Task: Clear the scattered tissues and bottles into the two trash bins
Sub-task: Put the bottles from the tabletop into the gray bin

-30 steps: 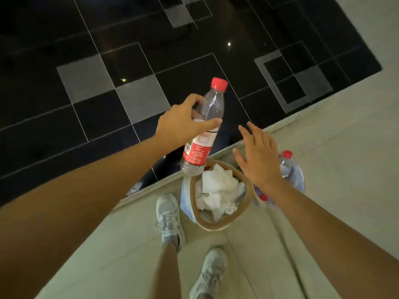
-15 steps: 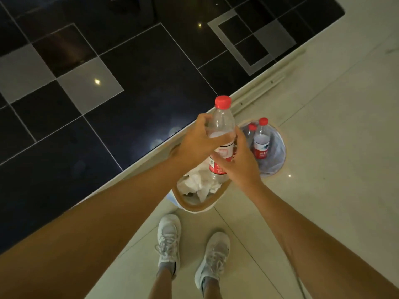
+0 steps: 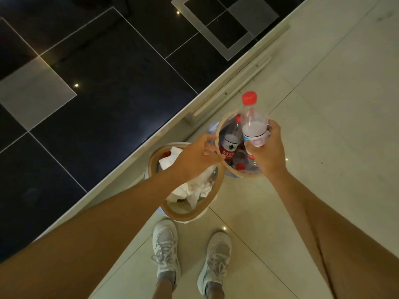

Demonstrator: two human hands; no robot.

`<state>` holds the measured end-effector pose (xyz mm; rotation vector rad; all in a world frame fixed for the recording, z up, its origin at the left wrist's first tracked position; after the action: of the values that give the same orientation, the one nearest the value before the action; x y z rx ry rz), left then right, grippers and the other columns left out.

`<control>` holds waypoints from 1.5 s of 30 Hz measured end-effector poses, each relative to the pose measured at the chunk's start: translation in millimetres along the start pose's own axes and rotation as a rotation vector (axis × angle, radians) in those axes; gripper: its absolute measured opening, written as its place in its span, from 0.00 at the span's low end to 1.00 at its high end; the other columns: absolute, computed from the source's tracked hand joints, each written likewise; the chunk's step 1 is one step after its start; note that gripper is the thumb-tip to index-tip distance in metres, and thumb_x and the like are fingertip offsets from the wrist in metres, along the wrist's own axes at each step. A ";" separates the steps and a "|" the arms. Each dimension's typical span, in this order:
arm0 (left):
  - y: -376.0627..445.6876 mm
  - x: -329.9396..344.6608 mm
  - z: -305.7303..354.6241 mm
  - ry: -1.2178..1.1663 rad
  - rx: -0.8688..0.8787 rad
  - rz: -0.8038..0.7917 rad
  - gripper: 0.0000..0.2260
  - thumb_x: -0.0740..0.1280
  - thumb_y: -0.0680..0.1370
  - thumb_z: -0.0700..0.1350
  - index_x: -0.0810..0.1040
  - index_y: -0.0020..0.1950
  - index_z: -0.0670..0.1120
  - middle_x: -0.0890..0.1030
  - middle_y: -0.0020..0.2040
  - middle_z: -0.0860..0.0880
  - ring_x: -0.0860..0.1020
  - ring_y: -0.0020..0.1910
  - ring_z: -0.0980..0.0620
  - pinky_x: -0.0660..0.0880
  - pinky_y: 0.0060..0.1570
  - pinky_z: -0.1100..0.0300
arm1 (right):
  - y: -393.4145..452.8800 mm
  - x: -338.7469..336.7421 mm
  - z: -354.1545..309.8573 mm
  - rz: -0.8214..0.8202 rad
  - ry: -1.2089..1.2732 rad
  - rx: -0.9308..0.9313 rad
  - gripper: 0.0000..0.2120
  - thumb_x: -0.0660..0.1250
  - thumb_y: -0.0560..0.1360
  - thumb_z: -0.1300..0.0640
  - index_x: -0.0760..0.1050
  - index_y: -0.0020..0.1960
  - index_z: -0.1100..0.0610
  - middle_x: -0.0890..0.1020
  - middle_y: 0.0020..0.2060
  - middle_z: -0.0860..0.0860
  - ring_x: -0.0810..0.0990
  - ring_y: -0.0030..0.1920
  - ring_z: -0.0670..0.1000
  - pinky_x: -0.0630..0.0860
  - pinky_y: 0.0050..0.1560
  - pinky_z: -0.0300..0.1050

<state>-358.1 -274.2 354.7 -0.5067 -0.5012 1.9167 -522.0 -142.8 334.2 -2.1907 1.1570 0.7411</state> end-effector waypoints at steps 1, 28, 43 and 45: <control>0.9 -1.0 1.6 0.039 0.010 0.007 0.20 0.71 0.74 0.42 0.68 0.64 0.46 0.76 0.47 0.56 0.76 0.46 0.60 0.73 0.43 0.73 | 3.8 0.8 3.4 -0.011 -0.007 -0.017 0.37 0.77 0.64 0.54 0.64 0.69 0.53 0.75 0.63 0.50 0.75 0.62 0.50 0.75 0.60 0.51; -158.1 -9.2 118.1 0.724 0.163 0.349 0.35 0.70 0.72 0.59 0.60 0.74 0.53 0.68 0.72 0.51 0.70 0.67 0.48 0.69 0.64 0.50 | -109.0 -135.9 -129.5 -0.129 -0.385 -0.484 0.23 0.66 0.72 0.51 0.70 0.65 0.57 0.75 0.62 0.54 0.73 0.62 0.57 0.72 0.60 0.53; -369.8 57.5 345.8 0.841 0.369 0.523 0.33 0.66 0.72 0.61 0.62 0.74 0.54 0.64 0.74 0.54 0.62 0.73 0.53 0.58 0.68 0.54 | -247.9 -373.7 -248.9 -0.036 -0.296 -0.496 0.29 0.63 0.73 0.46 0.64 0.72 0.52 0.68 0.70 0.52 0.64 0.70 0.54 0.66 0.67 0.53; -388.4 68.9 369.5 0.847 0.405 0.536 0.33 0.66 0.72 0.60 0.61 0.75 0.54 0.64 0.74 0.54 0.61 0.73 0.54 0.58 0.68 0.56 | -262.7 -400.7 -256.5 0.012 -0.258 -0.474 0.29 0.62 0.73 0.45 0.64 0.72 0.51 0.67 0.71 0.50 0.64 0.70 0.52 0.66 0.67 0.52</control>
<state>-299.5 -109.4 866.1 -1.1722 0.6140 1.9878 -434.9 28.1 842.8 -2.3628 0.9317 1.3735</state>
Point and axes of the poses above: each hand's wrist, its own y-axis towards the middle knuckle, its own x-axis out of the palm, z = x × y, the point moved 1 cm from there along y, towards the middle knuckle
